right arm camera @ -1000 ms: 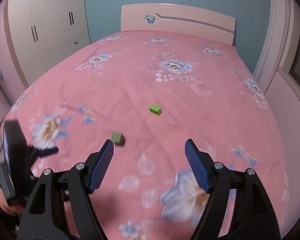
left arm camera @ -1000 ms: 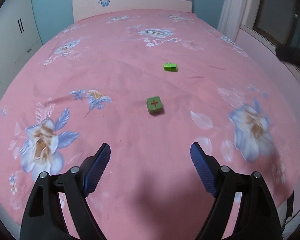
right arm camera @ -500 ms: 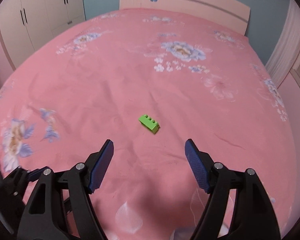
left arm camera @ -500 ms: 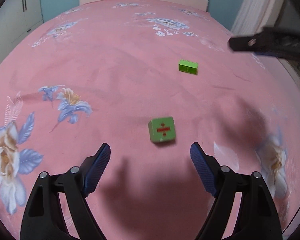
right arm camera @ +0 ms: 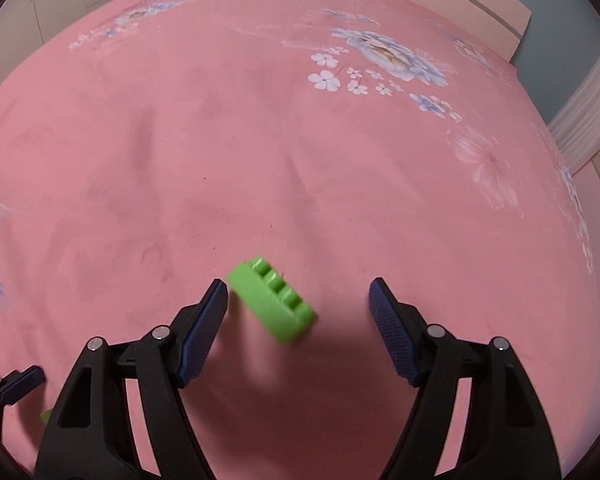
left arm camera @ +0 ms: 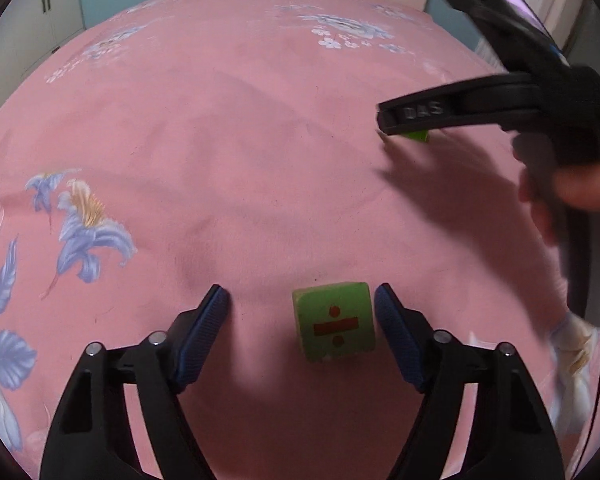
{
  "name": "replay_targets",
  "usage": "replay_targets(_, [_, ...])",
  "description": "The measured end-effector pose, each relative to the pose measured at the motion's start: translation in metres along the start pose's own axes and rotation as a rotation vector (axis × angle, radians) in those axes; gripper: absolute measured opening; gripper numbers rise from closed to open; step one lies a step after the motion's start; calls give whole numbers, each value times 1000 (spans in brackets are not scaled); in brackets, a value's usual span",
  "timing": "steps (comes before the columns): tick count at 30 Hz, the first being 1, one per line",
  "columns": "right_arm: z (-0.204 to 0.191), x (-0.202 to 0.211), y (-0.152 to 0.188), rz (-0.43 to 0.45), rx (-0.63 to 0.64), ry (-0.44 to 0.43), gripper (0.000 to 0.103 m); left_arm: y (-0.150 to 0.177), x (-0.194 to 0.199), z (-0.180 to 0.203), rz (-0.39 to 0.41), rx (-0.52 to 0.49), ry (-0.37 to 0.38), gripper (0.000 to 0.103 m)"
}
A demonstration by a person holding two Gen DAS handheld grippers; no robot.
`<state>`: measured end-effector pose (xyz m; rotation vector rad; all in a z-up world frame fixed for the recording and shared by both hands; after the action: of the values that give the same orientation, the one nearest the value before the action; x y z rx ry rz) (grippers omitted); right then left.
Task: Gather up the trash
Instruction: 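Grasp the green dice cube with the left tool while the right tool grasps the green brick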
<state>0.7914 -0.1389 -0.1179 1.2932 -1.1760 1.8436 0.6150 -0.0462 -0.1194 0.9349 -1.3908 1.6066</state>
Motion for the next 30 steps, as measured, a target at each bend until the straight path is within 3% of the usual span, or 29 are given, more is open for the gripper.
replay_targets(2, [2,-10,-2,-31,-19,-41,46,0,0,-2,3,-8,-6,64])
replay_targets(6, [4,-11,1,-17,-34,-60,28,0,0,1,-12,-69,27,34])
replay_targets(7, [4,-10,3,-16,-42,-63,23,0,0,0,-15,-78,31,33])
replay_targets(11, [5,0,14,-20,-72,-65,22,4,6,-2,-21,-99,46,33])
replay_targets(17, [6,32,43,-7,-110,-66,22,20,28,-7,-16,-141,9,33])
replay_targets(30, [-17,191,128,132,-189,-123,22,70,157,-42,98,-170,-89,33])
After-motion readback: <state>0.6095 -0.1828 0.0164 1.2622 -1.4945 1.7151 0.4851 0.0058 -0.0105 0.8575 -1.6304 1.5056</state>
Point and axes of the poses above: each gripper's, at about its wrist camera, not at the fingertips, and x roughly against the way its jaws point, z to its right, y to its underside, the point moved 1 cm from there along -x, roughly the way its jaws point, and after that the axes turned 6 degrees about -z, right-handed, at the moved point
